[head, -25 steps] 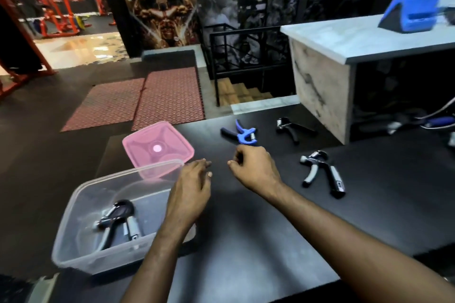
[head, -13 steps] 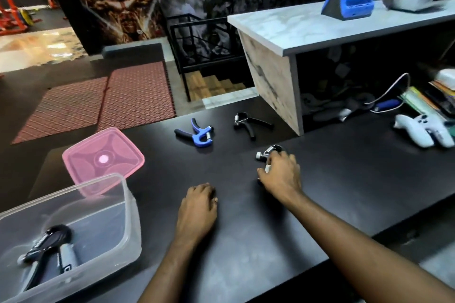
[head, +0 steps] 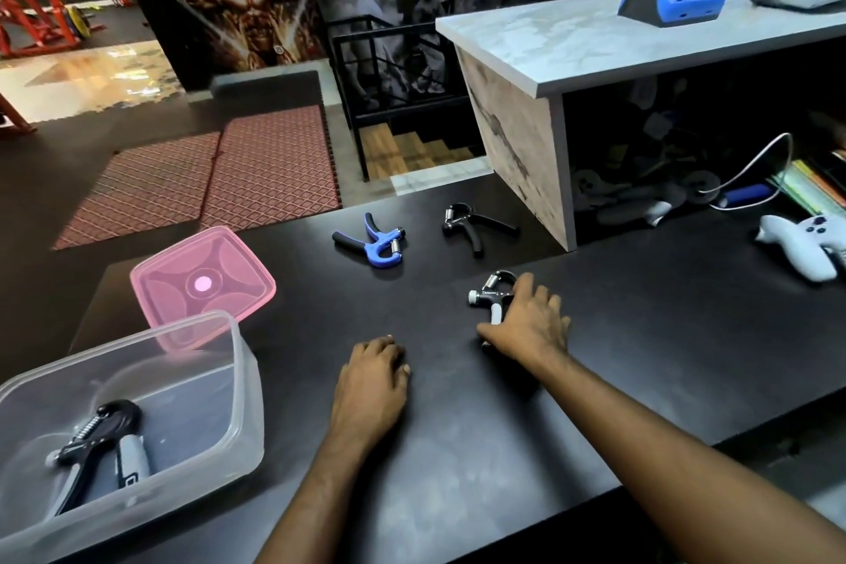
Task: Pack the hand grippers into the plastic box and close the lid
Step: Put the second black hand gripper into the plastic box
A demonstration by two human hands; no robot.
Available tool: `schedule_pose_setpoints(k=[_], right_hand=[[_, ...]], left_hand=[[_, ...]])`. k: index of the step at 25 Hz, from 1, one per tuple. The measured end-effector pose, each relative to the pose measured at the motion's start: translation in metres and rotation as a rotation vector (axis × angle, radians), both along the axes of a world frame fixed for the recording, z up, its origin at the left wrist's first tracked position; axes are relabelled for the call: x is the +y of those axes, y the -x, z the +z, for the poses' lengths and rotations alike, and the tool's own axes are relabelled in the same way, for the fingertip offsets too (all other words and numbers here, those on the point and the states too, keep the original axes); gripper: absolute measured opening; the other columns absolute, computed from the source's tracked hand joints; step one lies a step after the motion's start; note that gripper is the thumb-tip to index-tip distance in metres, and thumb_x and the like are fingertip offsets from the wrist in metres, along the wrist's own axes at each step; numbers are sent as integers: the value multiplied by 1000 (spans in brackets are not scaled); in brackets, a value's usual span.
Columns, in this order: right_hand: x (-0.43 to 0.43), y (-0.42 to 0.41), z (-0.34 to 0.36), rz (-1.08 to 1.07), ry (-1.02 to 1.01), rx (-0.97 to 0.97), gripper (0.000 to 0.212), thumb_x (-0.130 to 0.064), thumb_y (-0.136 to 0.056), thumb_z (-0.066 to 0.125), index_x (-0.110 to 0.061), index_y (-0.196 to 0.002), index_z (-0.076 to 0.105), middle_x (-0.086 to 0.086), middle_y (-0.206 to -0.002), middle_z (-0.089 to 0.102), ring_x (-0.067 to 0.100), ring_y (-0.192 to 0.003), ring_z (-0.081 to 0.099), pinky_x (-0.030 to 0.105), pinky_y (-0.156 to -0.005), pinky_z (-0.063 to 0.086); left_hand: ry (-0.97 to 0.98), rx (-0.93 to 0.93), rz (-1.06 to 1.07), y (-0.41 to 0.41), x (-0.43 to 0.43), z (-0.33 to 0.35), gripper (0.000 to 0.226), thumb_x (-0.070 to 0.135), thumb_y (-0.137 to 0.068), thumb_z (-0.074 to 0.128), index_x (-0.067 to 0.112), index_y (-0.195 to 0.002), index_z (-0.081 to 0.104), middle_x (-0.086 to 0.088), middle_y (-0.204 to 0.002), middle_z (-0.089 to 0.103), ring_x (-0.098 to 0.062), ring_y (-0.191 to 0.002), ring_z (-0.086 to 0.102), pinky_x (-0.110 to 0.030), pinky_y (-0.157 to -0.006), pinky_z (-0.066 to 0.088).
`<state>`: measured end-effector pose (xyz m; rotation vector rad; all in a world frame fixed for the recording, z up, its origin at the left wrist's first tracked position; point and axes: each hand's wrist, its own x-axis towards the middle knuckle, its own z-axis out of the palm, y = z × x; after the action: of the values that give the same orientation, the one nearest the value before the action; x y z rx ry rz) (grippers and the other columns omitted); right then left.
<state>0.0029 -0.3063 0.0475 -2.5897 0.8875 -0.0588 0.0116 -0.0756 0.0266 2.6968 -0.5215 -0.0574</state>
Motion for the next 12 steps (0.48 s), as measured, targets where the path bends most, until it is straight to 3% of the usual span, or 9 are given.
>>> schedule_pose_setpoints(k=[5, 8, 12], right_hand=[[15, 0, 4, -42, 9, 18, 91, -48, -65, 77, -18, -137, 30, 11, -132, 51, 30, -124, 43, 47, -90, 41], [29, -6, 15, -4, -69, -31, 80, -49, -66, 72, -18, -130, 35, 12, -126, 57, 31, -122, 46, 48, -90, 40], [73, -18, 39, 96, -143, -94, 79, -50, -65, 71, -16, -128, 38, 10, -127, 57, 32, -124, 47, 47, -90, 40]], left_hand=[[49, 36, -46, -3, 16, 12, 37, 29, -91, 51, 15, -123, 65, 0, -137, 58, -21, -127, 48, -31, -106, 40], [110, -29, -6, -4, 32, 33, 38, 30, -92, 51, 16, -125, 64, 3, -136, 59, -18, -126, 50, -31, -106, 41], [205, -144, 40, -8, 61, 72, 35, 26, -92, 53, 15, -123, 66, 1, -130, 64, -19, -122, 54, -29, -104, 40]])
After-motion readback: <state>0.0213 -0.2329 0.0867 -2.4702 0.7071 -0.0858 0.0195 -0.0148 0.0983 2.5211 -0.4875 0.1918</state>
